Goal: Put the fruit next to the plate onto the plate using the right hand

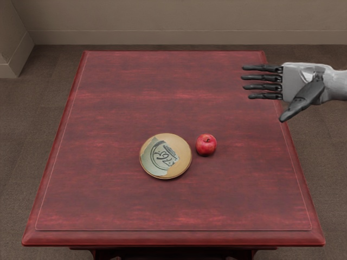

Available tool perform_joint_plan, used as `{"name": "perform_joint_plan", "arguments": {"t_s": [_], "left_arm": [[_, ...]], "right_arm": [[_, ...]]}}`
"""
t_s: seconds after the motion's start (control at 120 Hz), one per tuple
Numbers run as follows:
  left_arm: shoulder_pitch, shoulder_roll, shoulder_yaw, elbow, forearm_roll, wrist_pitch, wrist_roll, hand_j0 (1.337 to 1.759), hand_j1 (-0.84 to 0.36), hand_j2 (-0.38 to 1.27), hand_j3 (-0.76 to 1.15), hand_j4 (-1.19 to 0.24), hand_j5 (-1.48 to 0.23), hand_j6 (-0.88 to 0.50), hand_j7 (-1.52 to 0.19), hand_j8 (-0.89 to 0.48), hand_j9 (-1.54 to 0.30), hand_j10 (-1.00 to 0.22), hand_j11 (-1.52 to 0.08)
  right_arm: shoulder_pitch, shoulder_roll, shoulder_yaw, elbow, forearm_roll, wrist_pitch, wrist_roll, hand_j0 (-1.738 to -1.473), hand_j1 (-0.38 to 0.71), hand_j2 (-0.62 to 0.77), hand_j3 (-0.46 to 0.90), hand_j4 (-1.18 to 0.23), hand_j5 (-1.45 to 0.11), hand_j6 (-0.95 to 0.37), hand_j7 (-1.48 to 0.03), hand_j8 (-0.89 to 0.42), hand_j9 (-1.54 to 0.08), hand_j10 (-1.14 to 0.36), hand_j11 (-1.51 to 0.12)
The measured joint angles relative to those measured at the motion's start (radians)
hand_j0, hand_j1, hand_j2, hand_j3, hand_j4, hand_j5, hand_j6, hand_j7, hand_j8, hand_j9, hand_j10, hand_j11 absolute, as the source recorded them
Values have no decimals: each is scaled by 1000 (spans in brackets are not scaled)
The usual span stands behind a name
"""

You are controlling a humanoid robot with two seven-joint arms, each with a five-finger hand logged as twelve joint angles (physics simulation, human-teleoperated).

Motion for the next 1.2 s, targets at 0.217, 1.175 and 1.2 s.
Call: {"name": "perform_joint_plan", "arguments": {"t_s": [0.217, 1.175, 1.2], "left_arm": [[0, 0, 0, 0, 0, 0, 0, 1658, 73, 46, 0, -230, -299, -230, -299, -230, -299, -230, -299], [0, 0, 0, 0, 0, 0, 0, 1658, 73, 46, 0, -230, -299, -230, -299, -230, -299, -230, -299], [0, 0, 0, 0, 0, 0, 0, 1658, 73, 46, 0, -230, -299, -230, -299, -230, -299, -230, -299]], "right_arm": [[4, -15, 14, 30, -29, 0, -4, -1658, -312, -5, 0, -30, -40, -29, -41, -30, -40, -30, -40], [81, 323, -288, 379, -1189, -738, -201, -1658, -303, -6, 0, -43, -52, -44, -51, -43, -52, -42, -52], [82, 329, -290, 379, -1195, -723, -201, -1658, -303, -6, 0, -43, -52, -44, -51, -43, -52, -42, -52]]}}
